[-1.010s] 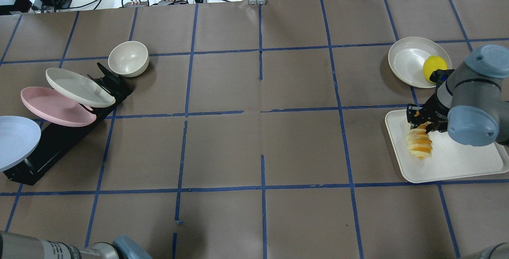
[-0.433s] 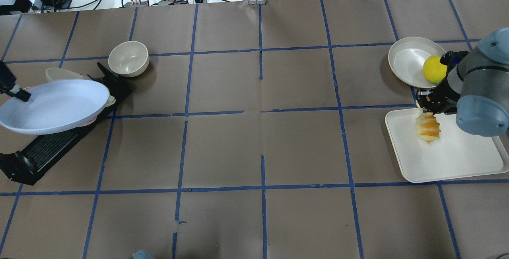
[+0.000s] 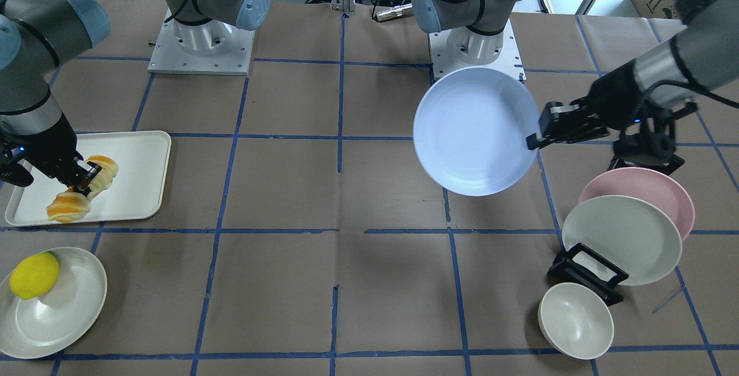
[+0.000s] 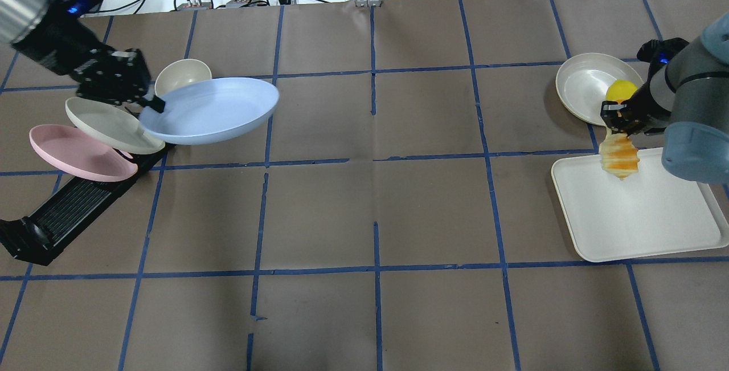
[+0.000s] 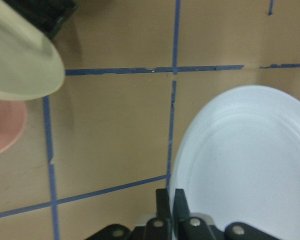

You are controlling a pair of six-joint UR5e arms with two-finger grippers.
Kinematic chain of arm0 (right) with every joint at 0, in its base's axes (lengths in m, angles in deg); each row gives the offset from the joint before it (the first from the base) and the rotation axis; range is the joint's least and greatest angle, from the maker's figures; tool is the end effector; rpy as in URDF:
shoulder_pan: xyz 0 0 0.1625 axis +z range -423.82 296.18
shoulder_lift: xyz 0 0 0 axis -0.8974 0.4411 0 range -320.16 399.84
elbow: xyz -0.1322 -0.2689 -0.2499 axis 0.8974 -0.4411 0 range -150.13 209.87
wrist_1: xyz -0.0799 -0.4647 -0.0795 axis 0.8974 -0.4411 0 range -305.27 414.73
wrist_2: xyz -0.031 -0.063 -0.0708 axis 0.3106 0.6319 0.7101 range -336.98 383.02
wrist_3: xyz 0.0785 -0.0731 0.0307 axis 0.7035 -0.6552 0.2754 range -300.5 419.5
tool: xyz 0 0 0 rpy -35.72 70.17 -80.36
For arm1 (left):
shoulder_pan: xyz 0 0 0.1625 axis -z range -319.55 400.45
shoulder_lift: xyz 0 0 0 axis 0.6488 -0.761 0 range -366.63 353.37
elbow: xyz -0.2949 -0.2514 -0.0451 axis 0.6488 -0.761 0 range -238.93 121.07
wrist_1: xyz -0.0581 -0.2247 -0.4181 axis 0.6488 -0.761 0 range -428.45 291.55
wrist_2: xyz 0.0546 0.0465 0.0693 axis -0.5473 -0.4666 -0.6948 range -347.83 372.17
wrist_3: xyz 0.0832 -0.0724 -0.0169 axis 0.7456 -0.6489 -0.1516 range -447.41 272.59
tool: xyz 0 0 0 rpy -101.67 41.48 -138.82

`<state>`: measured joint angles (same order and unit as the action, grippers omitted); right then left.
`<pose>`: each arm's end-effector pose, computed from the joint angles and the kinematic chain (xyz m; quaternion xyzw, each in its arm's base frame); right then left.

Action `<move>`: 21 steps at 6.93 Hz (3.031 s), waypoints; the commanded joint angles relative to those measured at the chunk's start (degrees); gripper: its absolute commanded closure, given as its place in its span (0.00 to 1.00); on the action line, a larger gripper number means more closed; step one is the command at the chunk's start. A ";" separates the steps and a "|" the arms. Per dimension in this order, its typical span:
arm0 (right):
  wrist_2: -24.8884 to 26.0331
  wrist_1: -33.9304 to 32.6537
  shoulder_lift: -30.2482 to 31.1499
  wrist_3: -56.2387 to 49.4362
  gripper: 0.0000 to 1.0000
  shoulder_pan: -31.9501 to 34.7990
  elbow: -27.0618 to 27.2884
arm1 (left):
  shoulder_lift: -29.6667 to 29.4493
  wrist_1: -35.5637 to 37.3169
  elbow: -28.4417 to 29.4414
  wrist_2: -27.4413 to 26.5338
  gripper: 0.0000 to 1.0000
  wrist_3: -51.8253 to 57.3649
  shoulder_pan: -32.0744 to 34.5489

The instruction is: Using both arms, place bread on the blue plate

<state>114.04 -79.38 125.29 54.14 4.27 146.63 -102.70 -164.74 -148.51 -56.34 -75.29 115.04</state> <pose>-0.0816 -0.5548 0.2261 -0.1439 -0.9833 0.1062 0.0348 -0.0153 -0.6000 0.3831 0.0474 -0.9762 -0.0551 0.2044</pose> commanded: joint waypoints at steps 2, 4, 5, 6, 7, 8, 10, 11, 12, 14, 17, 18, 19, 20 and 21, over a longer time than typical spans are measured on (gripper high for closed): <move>-0.14 14.76 1.31 -0.52 0.92 12.80 -12.37 | -1.83 26.25 -8.74 0.56 0.97 -25.71 18.00; -0.58 24.28 -4.82 -0.44 0.92 21.33 -22.84 | -2.54 41.97 -18.21 0.03 0.97 -29.68 22.34; -0.67 28.24 -8.51 -0.44 0.92 24.42 -26.72 | -2.89 48.67 -22.18 0.03 0.97 -29.35 22.26; -1.19 28.28 -10.29 0.17 0.92 27.41 -28.15 | -3.68 51.17 -23.35 0.12 0.97 -28.83 22.26; -1.29 27.76 -10.74 0.35 0.92 28.74 -27.99 | -4.73 51.37 -23.27 0.12 0.97 -27.43 22.26; -1.29 24.36 -11.09 0.27 0.92 28.84 -27.56 | -5.18 51.29 -23.80 0.12 0.93 -24.11 22.26; -3.04 23.89 -12.93 -0.35 0.92 30.15 -27.55 | -6.31 51.11 -23.71 -0.23 0.28 -16.00 21.73; -3.04 23.89 -13.46 -0.17 0.92 30.60 -27.64 | -6.41 50.94 -23.71 -0.23 0.18 -15.73 21.39; -3.04 24.15 -13.47 -0.17 0.91 30.69 -27.90 | -6.67 50.50 -23.54 0.12 0.04 -15.64 19.73; -3.13 23.72 -15.30 0.44 0.91 34.36 -27.99 | -5.63 42.74 -20.92 0.04 0.00 -11.18 15.87; -2.96 16.54 -20.21 4.47 0.91 40.60 -27.38 | -4.04 6.85 0.90 -17.39 0.00 -7.82 13.73; -2.35 13.98 -21.63 5.27 0.91 42.45 -27.29 | -2.99 -2.76 8.20 -17.89 0.00 -7.90 13.82; -2.25 12.65 -22.95 8.32 0.90 43.95 -27.12 | -2.81 -5.99 12.02 -17.98 0.00 -7.90 13.30; -1.99 12.21 -23.31 8.70 0.90 44.48 -26.85 | -1.07 -6.37 12.75 -17.90 0.00 -8.25 13.56; -2.16 12.03 -23.14 9.14 0.89 44.58 -25.37 | -1.14 -6.28 10.93 -18.07 0.00 -8.69 13.73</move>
<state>111.89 -66.78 102.36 62.42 48.35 120.02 -104.38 -170.11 -137.17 -74.18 -83.53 128.62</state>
